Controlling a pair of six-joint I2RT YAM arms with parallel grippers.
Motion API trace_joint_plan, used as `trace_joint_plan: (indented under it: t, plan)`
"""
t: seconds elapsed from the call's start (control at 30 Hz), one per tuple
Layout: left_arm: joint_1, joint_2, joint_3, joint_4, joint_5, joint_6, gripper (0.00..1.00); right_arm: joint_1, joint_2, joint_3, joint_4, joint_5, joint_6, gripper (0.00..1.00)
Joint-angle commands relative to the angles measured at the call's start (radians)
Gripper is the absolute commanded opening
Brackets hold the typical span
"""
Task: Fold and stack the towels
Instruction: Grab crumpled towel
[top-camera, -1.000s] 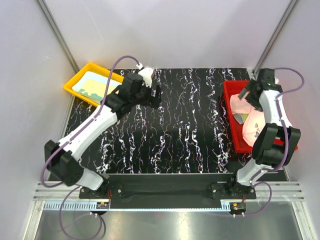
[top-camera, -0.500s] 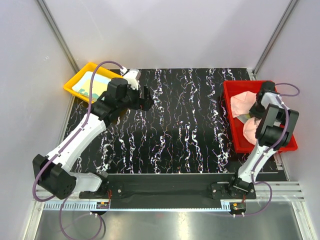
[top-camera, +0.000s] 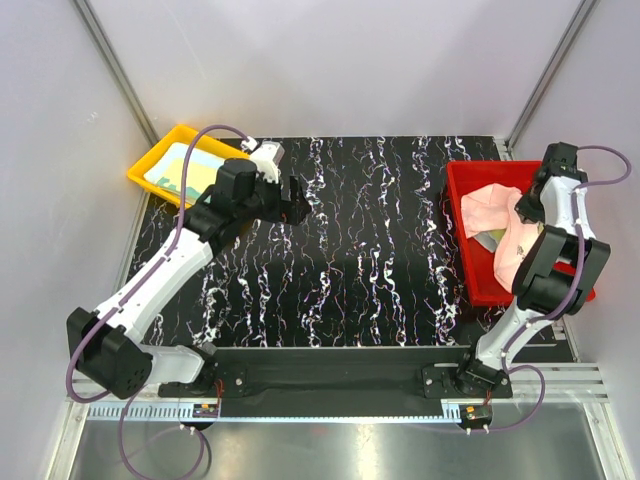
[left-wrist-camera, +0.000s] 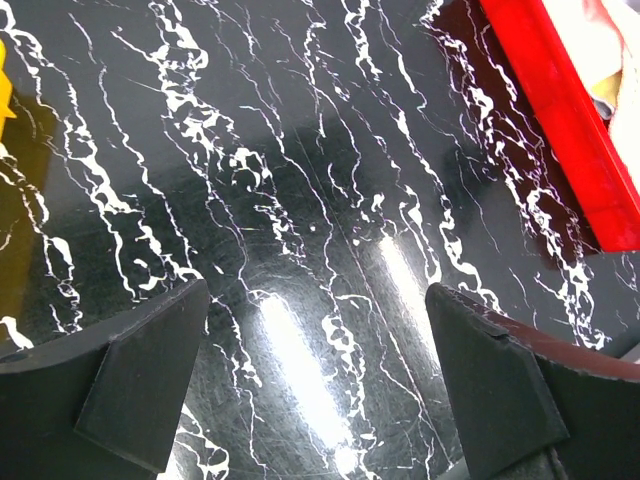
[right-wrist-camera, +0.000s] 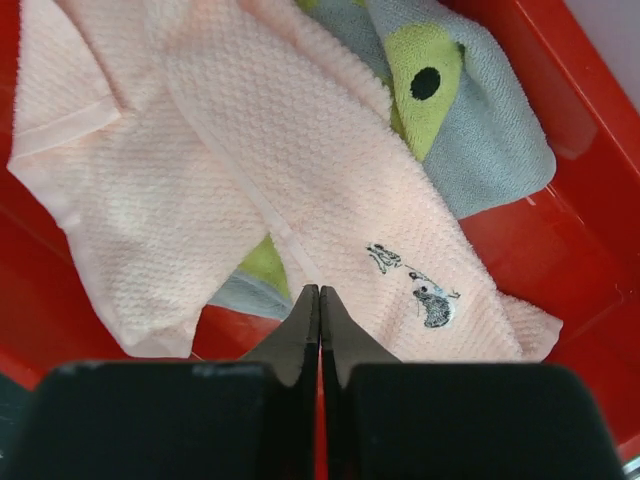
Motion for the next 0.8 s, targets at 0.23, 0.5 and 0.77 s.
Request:
trace_joint_plan:
  t: [0.23,0.5,0.77]
  plan:
    - [0.000,-0.058,-0.016,0.048,0.057,0.016,0.97,0.002,-0.061,-0.057,0.018,-0.035,-0.020,0.30]
    - [0.000,-0.018,-0.013,0.048,0.071,0.017,0.96,0.002,0.085,-0.039,0.069,-0.043,-0.061,0.44]
    - [0.000,0.004,0.003,0.036,0.051,0.020,0.95,-0.002,0.145,0.038,0.056,-0.012,-0.078,0.14]
